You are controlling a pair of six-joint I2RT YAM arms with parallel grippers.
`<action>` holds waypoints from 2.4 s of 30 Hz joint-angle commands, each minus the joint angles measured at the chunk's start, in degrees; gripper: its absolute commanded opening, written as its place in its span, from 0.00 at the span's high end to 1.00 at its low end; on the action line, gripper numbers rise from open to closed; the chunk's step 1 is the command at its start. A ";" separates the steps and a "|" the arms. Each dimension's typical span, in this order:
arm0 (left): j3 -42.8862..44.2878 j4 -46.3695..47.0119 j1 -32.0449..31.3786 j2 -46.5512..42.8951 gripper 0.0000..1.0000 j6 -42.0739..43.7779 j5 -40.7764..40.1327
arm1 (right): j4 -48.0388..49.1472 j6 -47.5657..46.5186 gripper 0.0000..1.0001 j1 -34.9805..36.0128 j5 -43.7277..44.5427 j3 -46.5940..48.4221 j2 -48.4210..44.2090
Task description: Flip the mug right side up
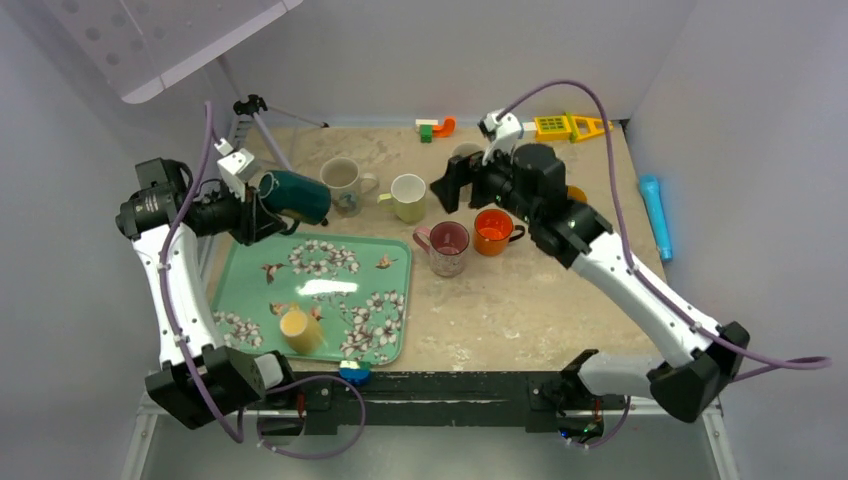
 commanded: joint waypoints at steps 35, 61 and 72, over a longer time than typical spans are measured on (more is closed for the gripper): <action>7.65 -2.70 -26.98 -8.02 0.00 -17.01 -4.63 | 21.22 8.97 1.00 15.58 -6.49 1.82 -0.55; -17.87 -9.08 -26.98 -2.34 0.02 0.54 -41.91 | -33.76 13.01 1.00 19.93 5.18 -8.38 10.86; -21.95 -10.61 -26.98 -3.02 0.16 2.36 -39.12 | -29.75 8.80 0.82 19.92 4.80 -7.93 16.03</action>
